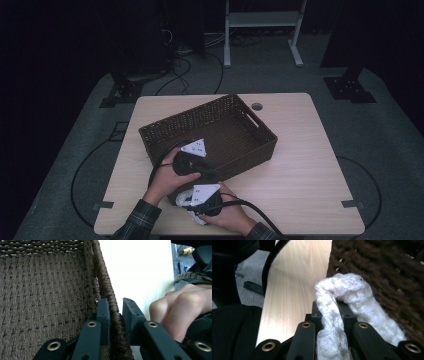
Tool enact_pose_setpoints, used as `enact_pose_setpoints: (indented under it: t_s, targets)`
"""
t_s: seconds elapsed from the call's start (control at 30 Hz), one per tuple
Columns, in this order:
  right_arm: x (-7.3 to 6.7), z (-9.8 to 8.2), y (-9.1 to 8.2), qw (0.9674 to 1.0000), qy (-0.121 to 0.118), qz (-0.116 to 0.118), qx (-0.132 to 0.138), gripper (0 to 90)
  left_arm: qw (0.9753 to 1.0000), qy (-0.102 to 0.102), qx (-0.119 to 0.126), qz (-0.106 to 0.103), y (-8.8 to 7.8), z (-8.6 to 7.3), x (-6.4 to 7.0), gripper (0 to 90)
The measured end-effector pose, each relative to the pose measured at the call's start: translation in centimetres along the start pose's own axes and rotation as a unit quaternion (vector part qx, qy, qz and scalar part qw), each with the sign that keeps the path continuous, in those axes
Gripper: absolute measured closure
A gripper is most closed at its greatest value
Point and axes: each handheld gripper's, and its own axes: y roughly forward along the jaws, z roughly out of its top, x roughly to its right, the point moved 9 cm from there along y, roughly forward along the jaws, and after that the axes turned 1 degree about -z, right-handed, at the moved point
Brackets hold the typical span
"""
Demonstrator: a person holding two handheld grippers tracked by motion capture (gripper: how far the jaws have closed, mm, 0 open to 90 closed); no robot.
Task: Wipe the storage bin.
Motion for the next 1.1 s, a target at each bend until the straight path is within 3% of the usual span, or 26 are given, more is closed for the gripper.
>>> enact_pose_setpoints:
  t_s: [0.3,0.47,0.8,1.1]
  targets:
    - [0.5,-0.1,-1.9,0.9999,0.01,-0.005,0.011,77.8,1.0,-0.001,0.002,0.001,0.0,0.0,0.0,75.7]
    - [0.9,-0.1,-4.0,0.9996,0.016,-0.014,0.021,77.8,1.0,-0.001,0.001,0.0,0.0,0.0,0.0,75.7]
    - [2.7,-2.1,-8.2,0.9976,0.035,-0.057,0.016,77.8,1.0,0.005,-0.002,0.0,-0.1,-0.1,-0.1,75.6]
    - [4.4,-4.5,-11.8,0.9925,0.069,-0.1,0.011,77.8,1.0,-0.001,0.002,0.001,0.0,0.0,0.0,75.2]
